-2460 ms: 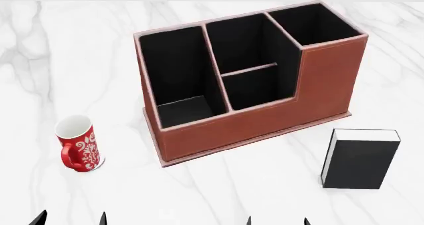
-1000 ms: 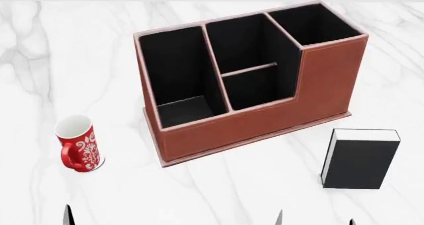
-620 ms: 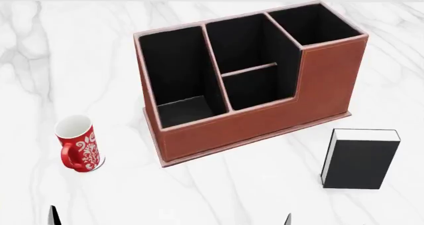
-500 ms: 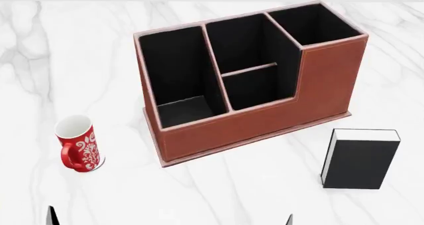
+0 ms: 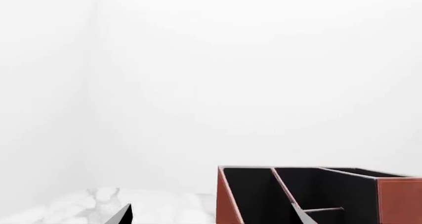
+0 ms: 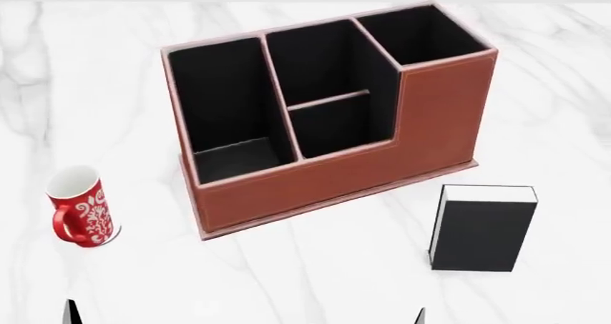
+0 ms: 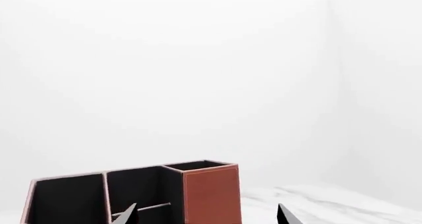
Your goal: Pick up the book and place it in the back compartment of the caddy.
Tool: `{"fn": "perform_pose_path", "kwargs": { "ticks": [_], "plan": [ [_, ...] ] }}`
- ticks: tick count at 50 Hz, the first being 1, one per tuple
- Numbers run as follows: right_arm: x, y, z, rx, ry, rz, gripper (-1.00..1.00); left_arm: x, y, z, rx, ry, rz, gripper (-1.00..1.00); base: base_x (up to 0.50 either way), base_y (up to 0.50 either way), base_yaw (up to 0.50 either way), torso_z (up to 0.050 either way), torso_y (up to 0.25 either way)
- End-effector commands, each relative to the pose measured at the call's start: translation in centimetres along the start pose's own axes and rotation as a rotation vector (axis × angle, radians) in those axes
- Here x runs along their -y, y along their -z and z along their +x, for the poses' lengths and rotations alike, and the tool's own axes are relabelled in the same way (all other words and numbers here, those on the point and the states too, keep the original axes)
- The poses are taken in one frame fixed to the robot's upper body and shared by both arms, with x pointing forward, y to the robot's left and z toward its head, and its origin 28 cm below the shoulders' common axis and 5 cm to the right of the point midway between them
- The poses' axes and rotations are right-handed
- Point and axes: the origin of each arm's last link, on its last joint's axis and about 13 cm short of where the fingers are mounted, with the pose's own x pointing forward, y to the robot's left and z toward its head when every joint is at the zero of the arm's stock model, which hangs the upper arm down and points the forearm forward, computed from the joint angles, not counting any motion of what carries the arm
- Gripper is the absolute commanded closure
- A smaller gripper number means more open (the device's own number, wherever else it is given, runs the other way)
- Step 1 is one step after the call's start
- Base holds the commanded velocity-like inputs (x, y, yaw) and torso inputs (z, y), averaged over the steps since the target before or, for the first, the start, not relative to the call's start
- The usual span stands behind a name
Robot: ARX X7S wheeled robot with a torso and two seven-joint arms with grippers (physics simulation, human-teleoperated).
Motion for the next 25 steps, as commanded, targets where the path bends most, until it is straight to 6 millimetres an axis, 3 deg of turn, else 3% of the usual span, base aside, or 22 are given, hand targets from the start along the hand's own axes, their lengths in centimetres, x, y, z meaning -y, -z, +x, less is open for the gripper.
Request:
{"fn": "perform_pose_path", "kwargs": {
  "ticks": [1, 25],
  "plan": [
    [0.07, 0.01, 0.07, -0.004, 0.006, 0.005, -1.0, -0.01, -0.13, -0.05, -0.003, 0.011, -0.015, -1.0, 0.0, -0.2, 0.0, 0.0, 0.0],
    [0.08, 0.11, 0.14, -0.011, 0.004, 0.012, -1.0, -0.05, -0.14, -0.08, 0.0, 0.006, -0.013, -1.0, 0.0, -0.2, 0.0, 0.0, 0.0]
  ]
}}
